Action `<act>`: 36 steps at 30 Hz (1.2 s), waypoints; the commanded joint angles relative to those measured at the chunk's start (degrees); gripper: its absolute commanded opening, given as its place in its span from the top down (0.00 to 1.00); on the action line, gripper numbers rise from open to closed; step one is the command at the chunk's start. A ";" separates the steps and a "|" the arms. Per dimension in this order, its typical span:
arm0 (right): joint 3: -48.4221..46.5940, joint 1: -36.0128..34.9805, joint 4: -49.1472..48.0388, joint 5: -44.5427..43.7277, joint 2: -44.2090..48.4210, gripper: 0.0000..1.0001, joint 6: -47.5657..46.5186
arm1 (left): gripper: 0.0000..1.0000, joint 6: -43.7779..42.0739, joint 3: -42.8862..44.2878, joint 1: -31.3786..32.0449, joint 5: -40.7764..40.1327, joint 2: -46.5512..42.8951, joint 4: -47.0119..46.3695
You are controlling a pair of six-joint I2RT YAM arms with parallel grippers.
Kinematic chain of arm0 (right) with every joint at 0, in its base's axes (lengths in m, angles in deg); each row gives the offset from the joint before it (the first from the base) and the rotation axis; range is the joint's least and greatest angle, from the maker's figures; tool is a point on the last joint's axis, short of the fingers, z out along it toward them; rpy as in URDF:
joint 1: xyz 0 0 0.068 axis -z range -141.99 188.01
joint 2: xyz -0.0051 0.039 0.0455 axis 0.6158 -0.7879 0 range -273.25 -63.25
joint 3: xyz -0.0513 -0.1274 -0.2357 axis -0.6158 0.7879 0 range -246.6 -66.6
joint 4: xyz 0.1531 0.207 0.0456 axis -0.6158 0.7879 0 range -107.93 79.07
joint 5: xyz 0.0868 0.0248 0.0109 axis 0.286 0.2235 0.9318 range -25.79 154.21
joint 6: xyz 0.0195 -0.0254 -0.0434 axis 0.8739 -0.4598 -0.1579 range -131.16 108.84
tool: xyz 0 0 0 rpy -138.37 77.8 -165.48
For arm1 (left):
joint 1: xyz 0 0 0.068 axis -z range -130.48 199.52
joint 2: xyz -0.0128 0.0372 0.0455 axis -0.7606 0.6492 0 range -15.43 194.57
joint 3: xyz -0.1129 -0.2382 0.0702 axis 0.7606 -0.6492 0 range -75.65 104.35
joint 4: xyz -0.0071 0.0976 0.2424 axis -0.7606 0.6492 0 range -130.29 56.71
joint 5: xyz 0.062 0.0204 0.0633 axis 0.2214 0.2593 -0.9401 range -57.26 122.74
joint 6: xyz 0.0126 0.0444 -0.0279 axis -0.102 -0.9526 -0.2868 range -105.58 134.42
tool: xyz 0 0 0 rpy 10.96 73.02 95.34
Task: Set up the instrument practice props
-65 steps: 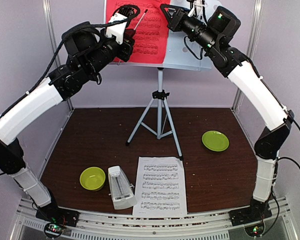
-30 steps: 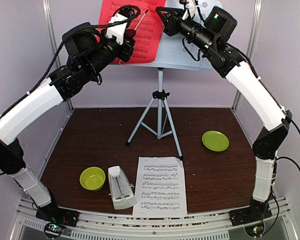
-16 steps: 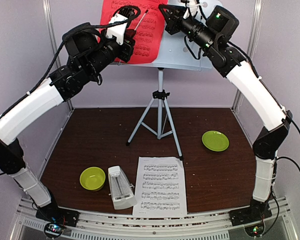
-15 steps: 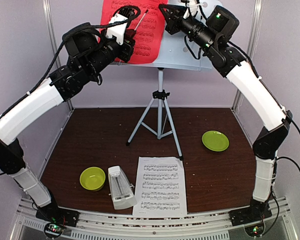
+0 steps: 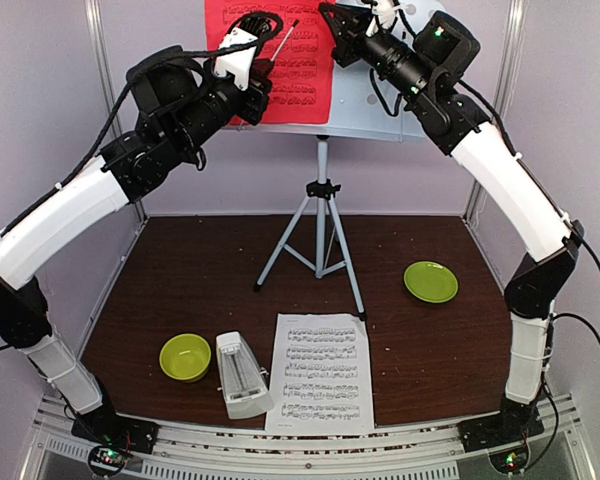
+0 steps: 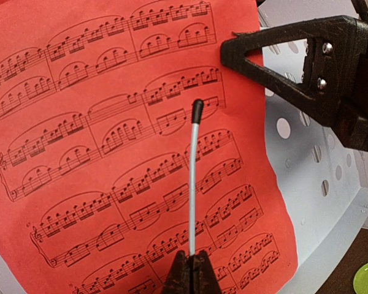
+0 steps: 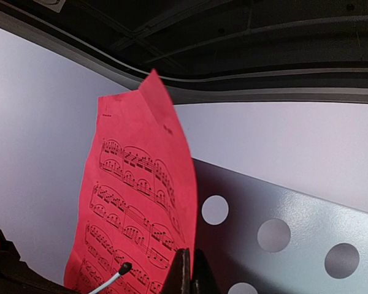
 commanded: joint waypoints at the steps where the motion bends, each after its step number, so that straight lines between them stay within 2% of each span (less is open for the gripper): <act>1: -0.84 -0.08 -3.43 -0.75 -1.39 1.00 1.04 | 1.00 0.21 0.45 -0.31 1.48 0.64 -2.36; 12: 0.12 -0.92 -7.37 -3.44 -1.95 1.00 4.30 | 1.00 0.24 -0.10 -0.31 1.40 0.42 -2.93; 36: 2.37 -1.86 -7.91 -4.66 -2.11 1.00 3.40 | 1.00 -0.15 -0.80 -0.66 0.82 0.43 -3.19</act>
